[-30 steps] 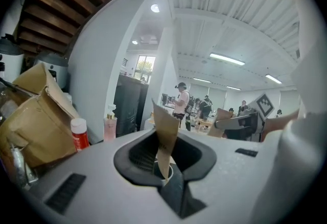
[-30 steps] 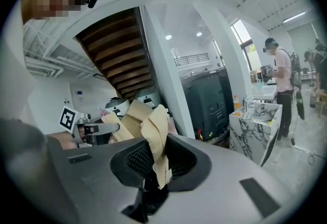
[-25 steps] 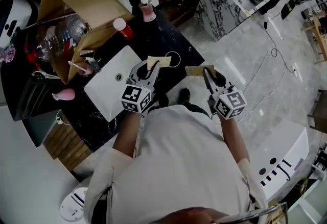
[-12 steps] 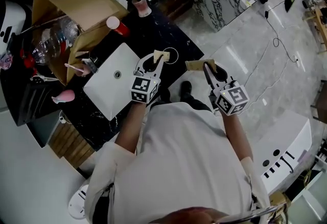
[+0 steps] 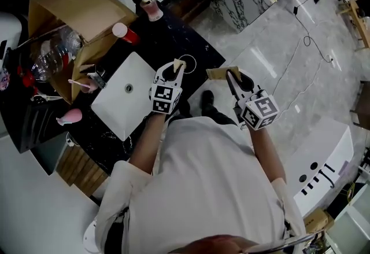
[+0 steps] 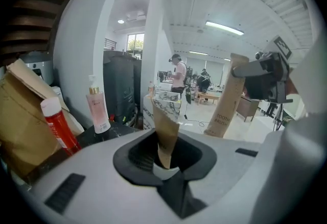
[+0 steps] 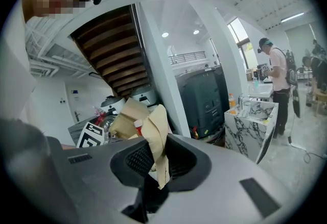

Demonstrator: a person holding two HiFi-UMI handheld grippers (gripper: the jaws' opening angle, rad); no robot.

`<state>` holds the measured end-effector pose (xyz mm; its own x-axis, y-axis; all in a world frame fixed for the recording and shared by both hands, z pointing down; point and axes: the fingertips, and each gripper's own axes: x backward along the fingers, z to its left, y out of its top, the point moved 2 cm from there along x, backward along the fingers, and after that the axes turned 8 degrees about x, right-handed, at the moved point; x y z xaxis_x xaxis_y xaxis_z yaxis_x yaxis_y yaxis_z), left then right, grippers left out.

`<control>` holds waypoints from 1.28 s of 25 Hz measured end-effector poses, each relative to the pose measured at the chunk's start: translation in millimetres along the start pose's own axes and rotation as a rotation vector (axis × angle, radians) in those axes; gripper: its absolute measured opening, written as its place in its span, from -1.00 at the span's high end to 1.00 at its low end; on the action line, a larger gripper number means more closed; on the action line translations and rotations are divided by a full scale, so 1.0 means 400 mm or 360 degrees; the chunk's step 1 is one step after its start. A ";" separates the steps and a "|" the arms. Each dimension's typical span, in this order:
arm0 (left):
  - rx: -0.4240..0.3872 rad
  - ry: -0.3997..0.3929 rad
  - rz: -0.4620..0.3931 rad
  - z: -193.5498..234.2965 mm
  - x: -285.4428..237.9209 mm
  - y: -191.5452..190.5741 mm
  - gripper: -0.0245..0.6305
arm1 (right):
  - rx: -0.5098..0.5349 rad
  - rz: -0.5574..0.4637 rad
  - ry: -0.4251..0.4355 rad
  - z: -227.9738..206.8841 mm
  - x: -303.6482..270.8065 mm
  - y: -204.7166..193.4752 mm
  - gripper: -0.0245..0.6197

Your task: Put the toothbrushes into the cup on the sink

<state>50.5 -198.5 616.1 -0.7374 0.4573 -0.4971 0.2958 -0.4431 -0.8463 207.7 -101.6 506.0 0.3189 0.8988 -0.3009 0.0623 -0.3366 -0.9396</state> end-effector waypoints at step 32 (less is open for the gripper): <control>0.0275 0.0165 -0.0219 0.057 0.170 0.048 0.40 | 0.0141 -0.0047 0.0254 0.061 -0.138 0.090 0.71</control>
<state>-7.7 -193.5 570.4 -0.6945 0.5953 -0.4041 0.0820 -0.4926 -0.8664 169.3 -156.4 484.9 0.4649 0.8495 -0.2495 -0.0076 -0.2780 -0.9606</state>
